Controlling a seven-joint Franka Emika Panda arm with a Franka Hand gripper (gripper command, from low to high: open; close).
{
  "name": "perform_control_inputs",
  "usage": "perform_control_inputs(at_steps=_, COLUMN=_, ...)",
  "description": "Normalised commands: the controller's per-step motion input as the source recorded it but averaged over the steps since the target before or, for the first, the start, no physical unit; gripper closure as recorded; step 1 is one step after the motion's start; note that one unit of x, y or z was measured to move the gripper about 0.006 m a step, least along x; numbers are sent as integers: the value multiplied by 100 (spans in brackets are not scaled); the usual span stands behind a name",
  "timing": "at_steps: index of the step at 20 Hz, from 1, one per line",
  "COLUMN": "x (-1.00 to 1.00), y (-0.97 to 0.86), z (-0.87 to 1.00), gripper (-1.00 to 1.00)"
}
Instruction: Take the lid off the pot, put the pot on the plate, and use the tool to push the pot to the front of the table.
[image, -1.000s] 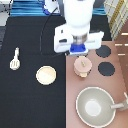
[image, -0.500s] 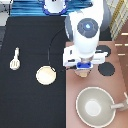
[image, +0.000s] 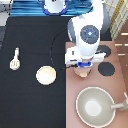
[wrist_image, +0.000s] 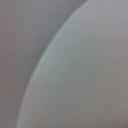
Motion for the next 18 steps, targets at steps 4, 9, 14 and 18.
perform_control_inputs(at_steps=4, x=-26, y=2, z=-1, gripper=100)
perform_control_inputs(at_steps=9, x=-28, y=3, z=-6, gripper=100)
perform_control_inputs(at_steps=14, x=-34, y=0, z=-4, gripper=100)
perform_control_inputs(at_steps=18, x=-40, y=0, z=28, gripper=100)
